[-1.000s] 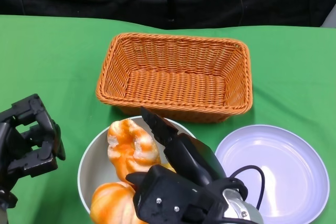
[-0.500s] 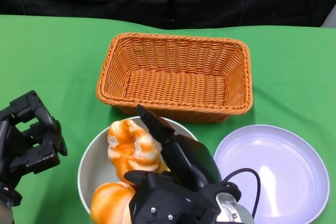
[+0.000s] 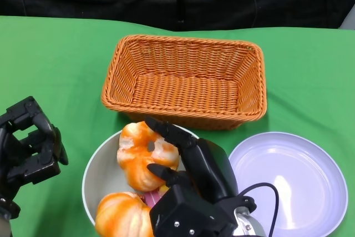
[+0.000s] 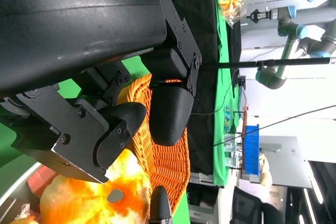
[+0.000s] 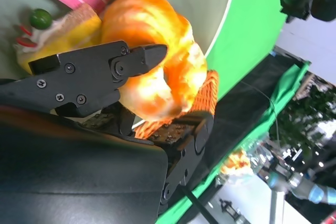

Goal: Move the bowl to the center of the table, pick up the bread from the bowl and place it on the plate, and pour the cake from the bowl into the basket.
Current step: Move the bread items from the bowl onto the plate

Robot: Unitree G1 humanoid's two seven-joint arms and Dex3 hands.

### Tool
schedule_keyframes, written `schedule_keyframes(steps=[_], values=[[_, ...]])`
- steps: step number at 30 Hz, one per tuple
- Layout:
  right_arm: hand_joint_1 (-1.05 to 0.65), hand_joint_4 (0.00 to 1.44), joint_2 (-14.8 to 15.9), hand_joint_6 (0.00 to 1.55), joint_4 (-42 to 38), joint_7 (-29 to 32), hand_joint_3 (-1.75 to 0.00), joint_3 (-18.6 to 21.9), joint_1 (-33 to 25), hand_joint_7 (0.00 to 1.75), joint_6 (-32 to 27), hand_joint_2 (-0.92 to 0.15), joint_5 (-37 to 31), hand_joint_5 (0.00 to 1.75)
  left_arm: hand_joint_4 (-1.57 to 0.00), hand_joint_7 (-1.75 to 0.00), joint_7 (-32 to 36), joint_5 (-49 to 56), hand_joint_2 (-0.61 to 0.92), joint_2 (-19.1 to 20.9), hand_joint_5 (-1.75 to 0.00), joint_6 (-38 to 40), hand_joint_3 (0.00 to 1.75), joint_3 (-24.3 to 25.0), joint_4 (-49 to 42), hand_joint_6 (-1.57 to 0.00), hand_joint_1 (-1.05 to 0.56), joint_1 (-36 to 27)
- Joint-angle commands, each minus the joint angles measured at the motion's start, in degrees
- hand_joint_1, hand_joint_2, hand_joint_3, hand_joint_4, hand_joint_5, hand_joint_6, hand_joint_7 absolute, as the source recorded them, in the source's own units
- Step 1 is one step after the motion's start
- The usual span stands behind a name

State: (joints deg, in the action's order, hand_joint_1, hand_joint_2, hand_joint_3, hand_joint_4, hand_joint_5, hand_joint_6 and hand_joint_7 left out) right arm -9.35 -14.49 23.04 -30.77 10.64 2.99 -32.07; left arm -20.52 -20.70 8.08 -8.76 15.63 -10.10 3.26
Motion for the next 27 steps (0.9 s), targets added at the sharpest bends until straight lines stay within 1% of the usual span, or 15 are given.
schedule_keyframes(steps=[1,2,4,5,6,7,8,9,10,11,12,15,17,20,27], values=[[0.09,0.76,-0.78,0.84,-1.3,0.63,-0.12,1.14,0.94,0.09,1.1,-0.92,0.52,1.07,-0.96,-1.7,0.24,-0.24,0.46,0.51,-1.75,0.15,1.33,0.33,1.11,-0.81,-0.01,-0.48],[0.09,0.78,-0.72,0.86,-1.63,0.58,-0.12,1.32,1.06,0.09,1.64,-0.92,0.7,1.07,-0.96,-1.7,0.29,-0.2,0.46,0.53,-1.75,0.28,1.32,0.3,1.22,-0.81,-0.01,-0.51],[0.08,0.81,-0.67,0.98,-2.18,0.29,-0.17,1.74,1.17,0.14,2.86,-0.92,1.33,1.14,-0.96,-1.7,0.45,-0.15,0.46,0.47,-1.75,0.36,1.33,0.28,1.38,-0.81,-0.01,-0.56],[0.08,0.81,-0.66,1.01,-2.28,-0.27,-0.19,2.03,1.13,0.15,3.23,-0.92,1.88,1.15,-0.96,-1.7,0.22,-0.34,0.46,0.45,-1.75,0.35,1.33,0.3,1.33,-0.81,-0.01,-0.53],[0.07,0.85,-0.67,1.09,-2.33,-0.68,-0.3,2.24,1.08,0.2,3.44,-0.89,2.24,1.13,-0.95,-1.7,0.05,-0.48,0.46,0.44,-1.75,0.33,1.33,0.32,1.28,-0.81,-0.01,-0.51],[0.07,0.89,-0.58,1.16,-2.27,-1.35,-0.59,2.41,1.02,0.28,3.53,-0.77,2.64,1.15,-0.95,-1.7,0.12,-0.47,0.46,0.41,-1.75,0.38,1.33,0.31,1.34,-0.81,0.0,-0.52],[0.06,0.9,-0.28,1.16,-1.94,-2.08,-0.85,2.4,0.93,0.46,3.31,-0.65,2.6,1.23,-0.95,-1.7,0.17,-0.4,0.46,0.42,-1.75,0.46,1.33,0.27,1.42,-0.81,0.0,-0.57],[0.06,0.9,0.18,1.08,-1.41,-2.76,-1.05,2.25,0.83,0.82,2.73,-0.56,2.05,1.41,-0.95,-1.7,0.33,0.05,0.46,0.46,-1.75,0.18,1.33,0.14,1.48,-0.81,0.0,-0.67],[0.02,0.93,0.48,0.91,-1.03,-3.25,-1.23,2.16,0.73,1.35,2.32,-0.48,1.6,1.61,-0.95,-1.71,0.42,0.38,0.46,0.48,-1.75,-0.04,1.34,0.04,1.51,-0.81,-0.01,-0.75],[0.01,0.94,0.62,0.85,-0.78,-3.54,-1.29,2.14,0.65,1.55,2.05,-0.46,1.25,1.68,-0.95,-1.71,0.46,0.59,0.46,0.49,-1.75,-0.2,1.34,-0.01,1.52,-0.81,-0.01,-0.79],[0.01,0.94,0.63,0.81,-0.66,-3.72,-1.33,2.18,0.59,1.66,1.94,-0.44,1.06,1.72,-0.95,-1.71,0.48,0.69,0.46,0.48,-1.75,-0.28,1.34,-0.03,1.52,-0.81,-0.01,-0.81],[0.0,0.95,0.84,0.79,0.52,-4.58,-1.35,2.23,0.21,1.74,0.65,-0.43,0.35,1.74,-0.95,-1.71,0.25,0.44,0.46,0.48,-1.75,-0.3,1.35,0.09,1.27,-0.8,-0.01,-0.68],[-0.01,0.91,1.23,0.73,2.5,-5.56,-1.33,2.21,-0.28,1.74,-1.44,-0.42,-0.61,1.75,-0.95,-1.71,0.05,0.19,0.46,0.66,-1.75,0.03,1.35,0.19,1.2,-0.8,-0.02,-0.6],[-0.02,0.9,1.39,0.7,5.51,-6.63,-1.32,2.27,-1.03,1.75,-3.37,-0.42,-1.08,1.75,-0.95,-1.71,-0.09,-0.42,0.46,0.66,-1.75,0.62,1.35,0.31,1.48,-0.81,-0.01,-0.52],[-0.05,0.89,2.63,0.7,12.92,-9.71,-1.33,2.57,-3.25,1.75,-4.25,-0.4,-0.83,1.75,-0.95,-1.71,0.46,-0.15,0.46,0.37,-1.75,0.96,1.34,0.22,2.02,-0.8,-0.01,-0.82]])
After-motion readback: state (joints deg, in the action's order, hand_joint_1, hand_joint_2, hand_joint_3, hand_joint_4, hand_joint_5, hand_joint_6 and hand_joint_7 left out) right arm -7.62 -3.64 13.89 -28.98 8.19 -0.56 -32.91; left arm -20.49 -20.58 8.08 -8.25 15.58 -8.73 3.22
